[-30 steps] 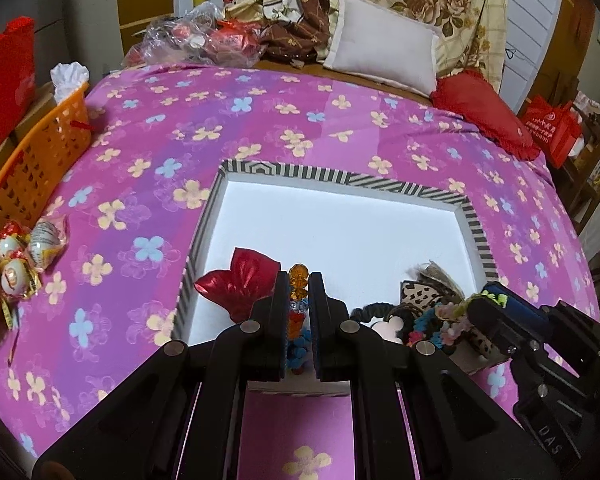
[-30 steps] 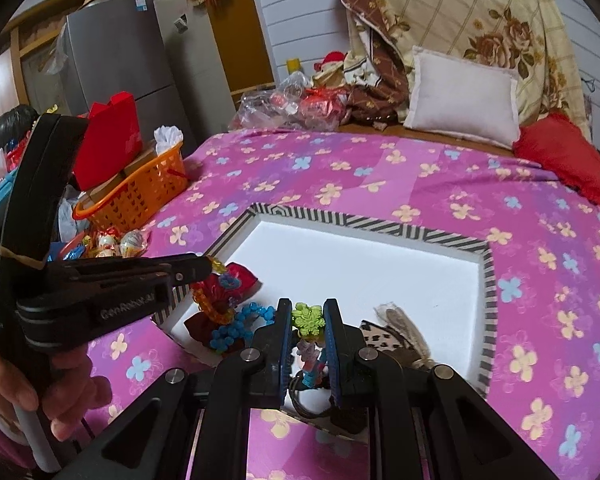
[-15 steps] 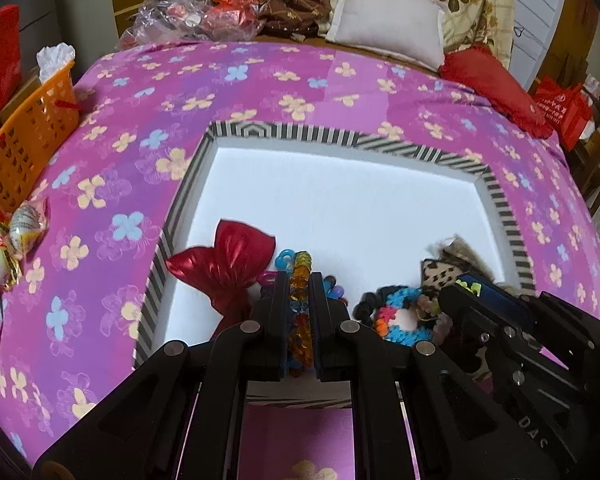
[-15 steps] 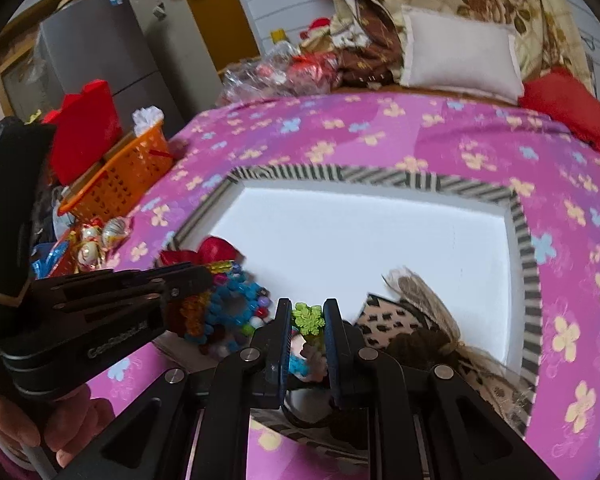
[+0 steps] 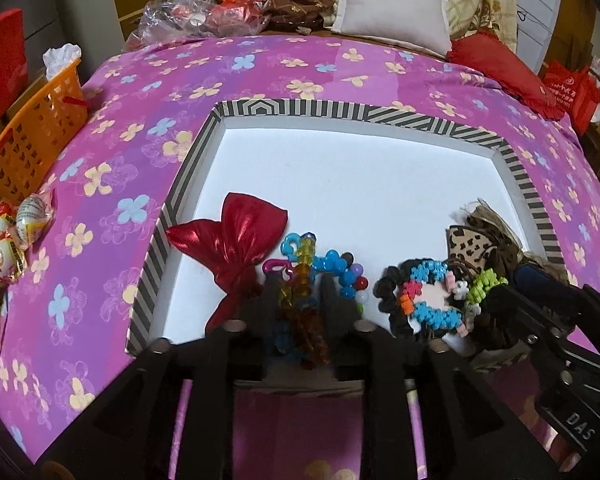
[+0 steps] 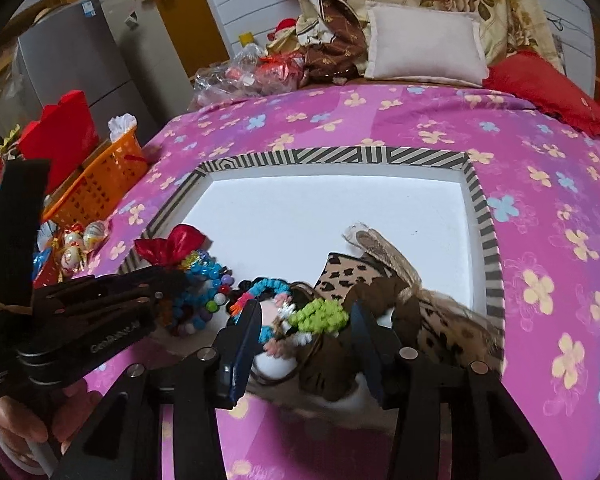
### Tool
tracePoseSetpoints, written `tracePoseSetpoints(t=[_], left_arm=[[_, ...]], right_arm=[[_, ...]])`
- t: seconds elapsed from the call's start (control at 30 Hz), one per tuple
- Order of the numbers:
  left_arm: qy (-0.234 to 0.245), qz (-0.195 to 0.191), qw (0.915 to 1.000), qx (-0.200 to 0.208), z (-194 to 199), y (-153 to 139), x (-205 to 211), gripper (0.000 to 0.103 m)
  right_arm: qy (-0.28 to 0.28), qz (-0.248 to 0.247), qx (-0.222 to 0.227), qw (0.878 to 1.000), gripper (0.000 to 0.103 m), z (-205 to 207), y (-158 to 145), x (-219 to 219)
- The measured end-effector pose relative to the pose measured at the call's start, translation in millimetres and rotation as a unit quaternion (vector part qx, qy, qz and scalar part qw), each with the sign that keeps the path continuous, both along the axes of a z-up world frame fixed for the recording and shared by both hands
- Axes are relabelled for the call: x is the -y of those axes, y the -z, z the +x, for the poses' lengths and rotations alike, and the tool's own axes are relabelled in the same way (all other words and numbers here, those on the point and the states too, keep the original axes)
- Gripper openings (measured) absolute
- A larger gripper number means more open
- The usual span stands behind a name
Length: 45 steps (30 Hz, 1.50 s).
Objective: Organize jewelry
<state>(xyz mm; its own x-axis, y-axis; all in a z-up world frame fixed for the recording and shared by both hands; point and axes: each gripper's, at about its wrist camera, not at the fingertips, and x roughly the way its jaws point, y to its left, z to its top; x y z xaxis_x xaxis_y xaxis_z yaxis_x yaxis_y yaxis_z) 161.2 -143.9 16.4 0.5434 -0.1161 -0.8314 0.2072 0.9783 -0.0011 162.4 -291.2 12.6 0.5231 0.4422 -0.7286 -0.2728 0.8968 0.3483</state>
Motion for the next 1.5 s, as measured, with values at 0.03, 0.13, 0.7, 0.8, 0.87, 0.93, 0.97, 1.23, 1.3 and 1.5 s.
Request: tracePoseSetpoints(t=[0.03,0.13,0.7,0.8,0.87,0.93,0.97,1.23,1.3,1.5], left_arm=[[0.001,-0.002,1.0,0.002,-2.6,-0.6,-0.4,0.035],[0.001,0.002,1.0,0.009,-9.6,-3.9,-1.1,0.043],[-0.025,0.006,0.9977,0.063,-63.0,-33.4,-19.2,0.057],[-0.032,0.004,0.9968,0.073,-72.9,-39.8,-22.7,0.057],[-0.036,0.002,0.9962,0.079,-79.4,-44.5,-25.3,0.057],[-0.041,-0.002,0.9956,0.084,-85.2,-49.1,-28.0,0.057],[-0.042,-0.003,0.9953,0.087,-87.9,-51.3,-29.1,0.057],[-0.048,0.001,0.9933,0.105,-108.8,-59.7,-33.8,0.057],[-0.05,0.002,0.9929,0.108,-113.1,-60.9,-35.2,0.057],[-0.054,0.004,0.9916,0.118,-123.3,-66.2,-37.3,0.057]], right_arm=[[0.0,0.002,0.002,1.0,0.045,-4.3,-1.8,0.7],[0.007,-0.004,0.011,1.0,0.045,-15.0,-6.0,2.5],[0.049,-0.024,0.038,0.998,0.067,-53.5,-25.4,8.2],[0.049,-0.028,0.045,0.997,0.067,-60.9,-29.6,5.0],[0.051,-0.03,0.046,0.997,0.069,-64.2,-31.5,4.1],[0.053,-0.031,0.049,0.997,0.073,-68.9,-33.9,2.5],[0.054,-0.031,0.051,0.997,0.074,-70.8,-34.9,2.3],[0.053,-0.037,0.064,0.996,0.078,-83.9,-47.2,-3.6],[0.055,-0.037,0.066,0.996,0.083,-86.3,-49.5,-3.8],[0.053,-0.041,0.069,0.995,0.083,-92.7,-52.9,-6.2]])
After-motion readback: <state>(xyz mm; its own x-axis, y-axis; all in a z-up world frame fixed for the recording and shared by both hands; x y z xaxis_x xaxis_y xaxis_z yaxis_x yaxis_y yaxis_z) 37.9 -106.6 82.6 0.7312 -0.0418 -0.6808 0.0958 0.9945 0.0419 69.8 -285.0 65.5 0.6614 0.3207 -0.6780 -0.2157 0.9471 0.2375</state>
